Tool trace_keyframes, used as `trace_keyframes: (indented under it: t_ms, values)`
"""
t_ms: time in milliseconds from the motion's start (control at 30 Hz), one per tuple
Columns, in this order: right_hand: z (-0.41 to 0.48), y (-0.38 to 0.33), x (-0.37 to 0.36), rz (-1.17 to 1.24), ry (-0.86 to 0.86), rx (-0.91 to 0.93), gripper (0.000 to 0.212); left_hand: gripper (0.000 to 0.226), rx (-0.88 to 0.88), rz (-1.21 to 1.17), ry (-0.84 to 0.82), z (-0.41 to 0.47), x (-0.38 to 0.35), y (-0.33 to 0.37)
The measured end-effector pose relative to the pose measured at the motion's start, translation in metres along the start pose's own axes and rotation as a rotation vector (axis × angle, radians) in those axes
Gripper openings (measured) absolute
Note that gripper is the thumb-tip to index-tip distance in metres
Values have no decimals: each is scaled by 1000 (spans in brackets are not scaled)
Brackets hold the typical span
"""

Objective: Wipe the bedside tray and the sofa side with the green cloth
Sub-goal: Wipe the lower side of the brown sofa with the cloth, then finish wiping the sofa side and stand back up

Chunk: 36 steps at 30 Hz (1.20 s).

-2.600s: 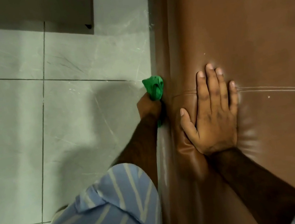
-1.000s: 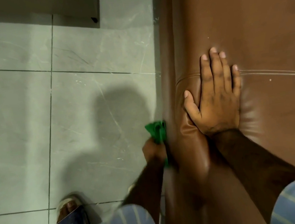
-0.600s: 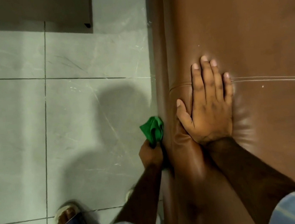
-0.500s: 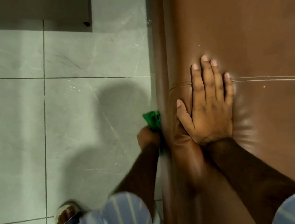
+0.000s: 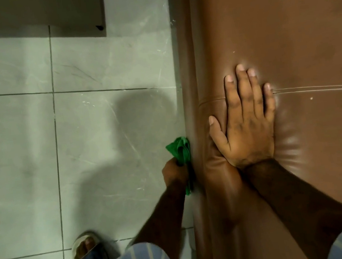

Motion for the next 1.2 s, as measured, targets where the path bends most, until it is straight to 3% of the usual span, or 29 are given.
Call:
trace_keyframes:
  t_ms: [100, 233, 333, 467, 633, 767, 867, 967, 1200]
  values:
    - [0, -1, 1, 8, 16, 4, 80, 23, 40, -2, 41, 9, -5, 3]
    - [0, -2, 2, -3, 19, -4, 81, 20, -38, -240, 152, -25, -7, -12]
    - [1, -3, 4, 9, 3, -10, 83, 25, -27, -343, 70, -65, -15, -62]
    - [2, -3, 8, 27, -47, -28, 82, 16, -91, -179, -73, -89, 7, -62]
    - [0, -12, 18, 53, -173, -129, 83, 22, -386, 185, 13, -67, 97, 18]
    - [-1, -46, 51, 234, -340, -316, 104, 21, -529, 282, 72, -77, 209, 92]
    - [6, -92, 97, 325, -421, -308, 117, 26, -615, 386, 95, -100, 286, 140]
    - [37, -144, 151, 394, -480, -249, 114, 30, -676, 478, 130, -124, 360, 190]
    - [149, -242, 238, 386, -425, 5, 119, 36, -868, 703, 329, -130, 498, 329]
Point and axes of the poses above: each hand's wrist, its own z-axis towards the middle knuckle, its own x-axis out of the back of the hand, y = z × x, the point moved 8 cm from there along z, towards the middle knuckle, and after that the axes turned 10 degrees about -x, right-handed, at the moved point
